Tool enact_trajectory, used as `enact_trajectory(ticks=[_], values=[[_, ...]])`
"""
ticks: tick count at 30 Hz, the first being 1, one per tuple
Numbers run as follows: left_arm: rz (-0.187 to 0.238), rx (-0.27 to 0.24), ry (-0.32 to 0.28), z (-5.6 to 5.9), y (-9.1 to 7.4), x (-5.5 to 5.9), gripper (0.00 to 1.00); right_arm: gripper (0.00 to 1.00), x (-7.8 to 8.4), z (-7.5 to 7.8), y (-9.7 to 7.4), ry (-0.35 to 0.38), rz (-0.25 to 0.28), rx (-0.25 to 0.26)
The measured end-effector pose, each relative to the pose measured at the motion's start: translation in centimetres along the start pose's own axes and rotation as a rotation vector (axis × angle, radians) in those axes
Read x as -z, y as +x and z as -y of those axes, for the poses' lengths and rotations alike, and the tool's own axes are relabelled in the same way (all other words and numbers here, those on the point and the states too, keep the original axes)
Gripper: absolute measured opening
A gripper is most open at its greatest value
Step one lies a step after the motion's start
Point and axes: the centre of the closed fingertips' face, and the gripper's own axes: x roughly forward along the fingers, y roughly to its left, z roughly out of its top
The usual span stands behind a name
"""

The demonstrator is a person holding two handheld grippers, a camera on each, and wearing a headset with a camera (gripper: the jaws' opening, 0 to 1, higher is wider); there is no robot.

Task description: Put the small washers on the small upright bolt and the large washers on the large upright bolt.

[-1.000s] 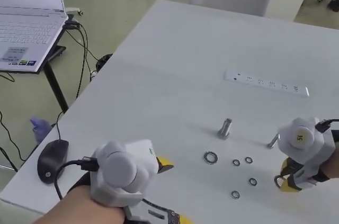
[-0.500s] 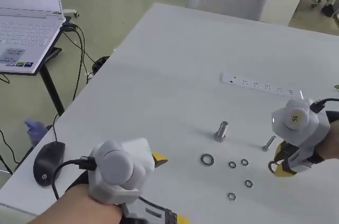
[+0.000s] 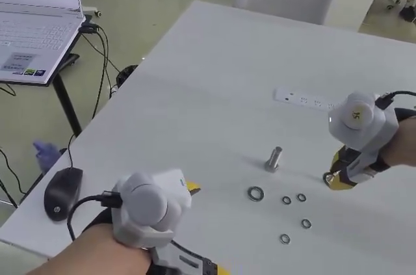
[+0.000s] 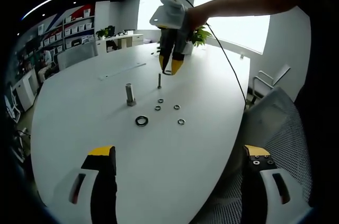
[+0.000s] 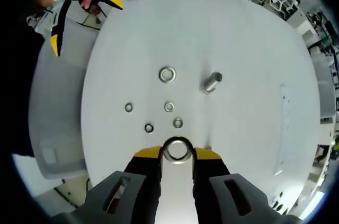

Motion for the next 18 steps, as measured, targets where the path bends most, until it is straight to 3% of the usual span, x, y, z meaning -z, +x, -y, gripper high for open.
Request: enact_trajectory(ticks=[18], values=[[-0.004, -0.004, -0.014, 0.0, -0.1, 0.0, 0.96, 0.21, -2.9, 2.9, 0.2, -0.014, 0.013, 0.002]])
